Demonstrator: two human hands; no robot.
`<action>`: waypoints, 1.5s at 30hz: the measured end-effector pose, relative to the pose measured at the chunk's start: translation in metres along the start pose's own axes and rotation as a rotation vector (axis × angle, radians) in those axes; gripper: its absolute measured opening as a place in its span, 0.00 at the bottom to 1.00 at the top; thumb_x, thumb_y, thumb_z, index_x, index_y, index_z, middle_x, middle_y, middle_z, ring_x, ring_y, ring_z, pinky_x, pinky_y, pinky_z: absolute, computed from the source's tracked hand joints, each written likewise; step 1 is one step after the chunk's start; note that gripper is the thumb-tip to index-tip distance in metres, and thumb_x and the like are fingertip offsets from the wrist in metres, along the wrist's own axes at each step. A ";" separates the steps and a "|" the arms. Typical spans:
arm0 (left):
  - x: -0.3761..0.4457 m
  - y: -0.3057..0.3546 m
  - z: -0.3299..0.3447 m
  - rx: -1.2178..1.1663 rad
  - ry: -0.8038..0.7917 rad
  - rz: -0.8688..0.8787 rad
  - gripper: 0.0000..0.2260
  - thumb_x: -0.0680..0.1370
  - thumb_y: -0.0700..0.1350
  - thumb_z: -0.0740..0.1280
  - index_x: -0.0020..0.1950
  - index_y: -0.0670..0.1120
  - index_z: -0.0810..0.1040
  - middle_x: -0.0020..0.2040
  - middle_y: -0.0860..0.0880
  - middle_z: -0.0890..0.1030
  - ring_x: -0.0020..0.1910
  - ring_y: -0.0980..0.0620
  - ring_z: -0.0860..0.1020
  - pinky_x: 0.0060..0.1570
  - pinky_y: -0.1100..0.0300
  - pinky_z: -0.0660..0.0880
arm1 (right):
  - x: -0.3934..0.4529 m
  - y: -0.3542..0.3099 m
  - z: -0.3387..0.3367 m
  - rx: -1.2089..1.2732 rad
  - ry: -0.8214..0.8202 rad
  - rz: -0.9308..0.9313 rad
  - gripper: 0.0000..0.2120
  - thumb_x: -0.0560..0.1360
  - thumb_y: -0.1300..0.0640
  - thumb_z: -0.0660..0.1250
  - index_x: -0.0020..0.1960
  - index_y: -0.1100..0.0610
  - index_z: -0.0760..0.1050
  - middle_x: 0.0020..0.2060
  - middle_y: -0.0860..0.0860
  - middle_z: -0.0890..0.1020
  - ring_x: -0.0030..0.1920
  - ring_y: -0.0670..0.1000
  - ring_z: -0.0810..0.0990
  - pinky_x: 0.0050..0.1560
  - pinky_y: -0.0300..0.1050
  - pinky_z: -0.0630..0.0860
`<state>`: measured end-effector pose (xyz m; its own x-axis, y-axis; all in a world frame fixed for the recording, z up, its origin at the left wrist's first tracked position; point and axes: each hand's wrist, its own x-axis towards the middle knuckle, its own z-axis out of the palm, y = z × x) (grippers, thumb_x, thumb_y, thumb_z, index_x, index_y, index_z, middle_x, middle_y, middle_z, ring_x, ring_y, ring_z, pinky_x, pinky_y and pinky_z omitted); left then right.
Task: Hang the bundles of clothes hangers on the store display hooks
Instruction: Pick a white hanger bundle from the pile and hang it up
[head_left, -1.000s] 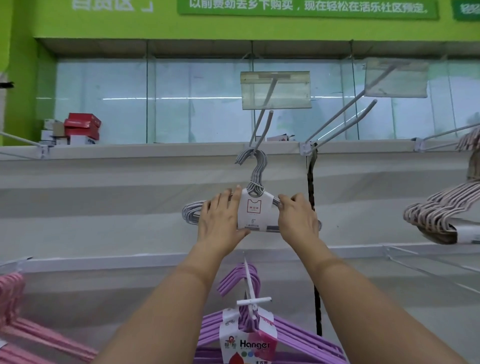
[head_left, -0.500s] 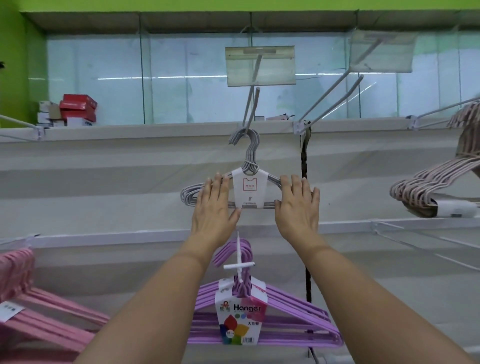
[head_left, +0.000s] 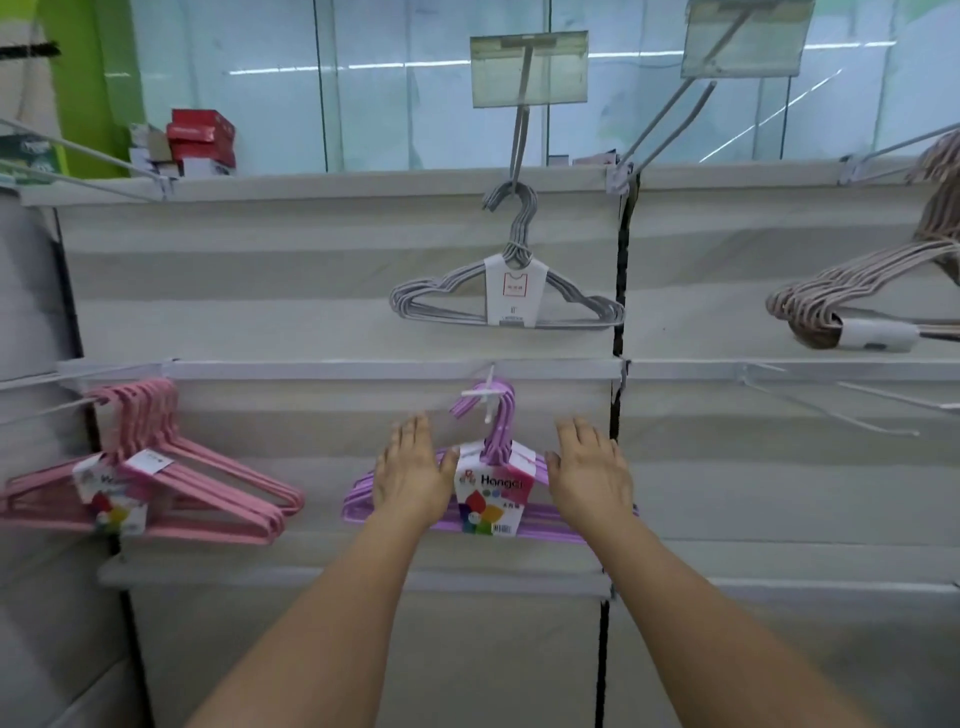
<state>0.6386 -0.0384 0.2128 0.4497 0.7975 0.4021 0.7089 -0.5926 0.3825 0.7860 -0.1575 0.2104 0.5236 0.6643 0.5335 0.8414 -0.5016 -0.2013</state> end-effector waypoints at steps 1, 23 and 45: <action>-0.007 -0.003 0.005 0.003 -0.019 0.001 0.30 0.82 0.58 0.49 0.79 0.44 0.44 0.79 0.47 0.46 0.78 0.48 0.46 0.76 0.51 0.47 | -0.009 0.000 0.003 0.006 -0.018 0.007 0.22 0.82 0.51 0.52 0.75 0.56 0.57 0.74 0.54 0.61 0.71 0.55 0.62 0.71 0.49 0.59; -0.170 -0.040 0.091 -0.195 -0.463 0.213 0.30 0.82 0.56 0.52 0.78 0.41 0.51 0.78 0.44 0.54 0.77 0.46 0.53 0.74 0.52 0.54 | -0.252 0.006 0.031 -0.112 -0.228 0.462 0.20 0.82 0.49 0.53 0.69 0.57 0.65 0.68 0.55 0.69 0.66 0.58 0.69 0.65 0.48 0.64; -0.457 0.234 0.205 -0.245 -0.898 0.856 0.28 0.82 0.56 0.53 0.76 0.39 0.57 0.75 0.39 0.61 0.74 0.42 0.61 0.71 0.52 0.59 | -0.593 0.219 -0.113 -0.207 -0.216 1.329 0.22 0.82 0.47 0.51 0.72 0.57 0.63 0.69 0.55 0.70 0.67 0.56 0.70 0.61 0.47 0.68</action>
<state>0.7098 -0.5179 -0.0517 0.9912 -0.1115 -0.0716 -0.0662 -0.8846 0.4617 0.6445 -0.7238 -0.0568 0.9422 -0.3175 -0.1068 -0.3349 -0.8857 -0.3216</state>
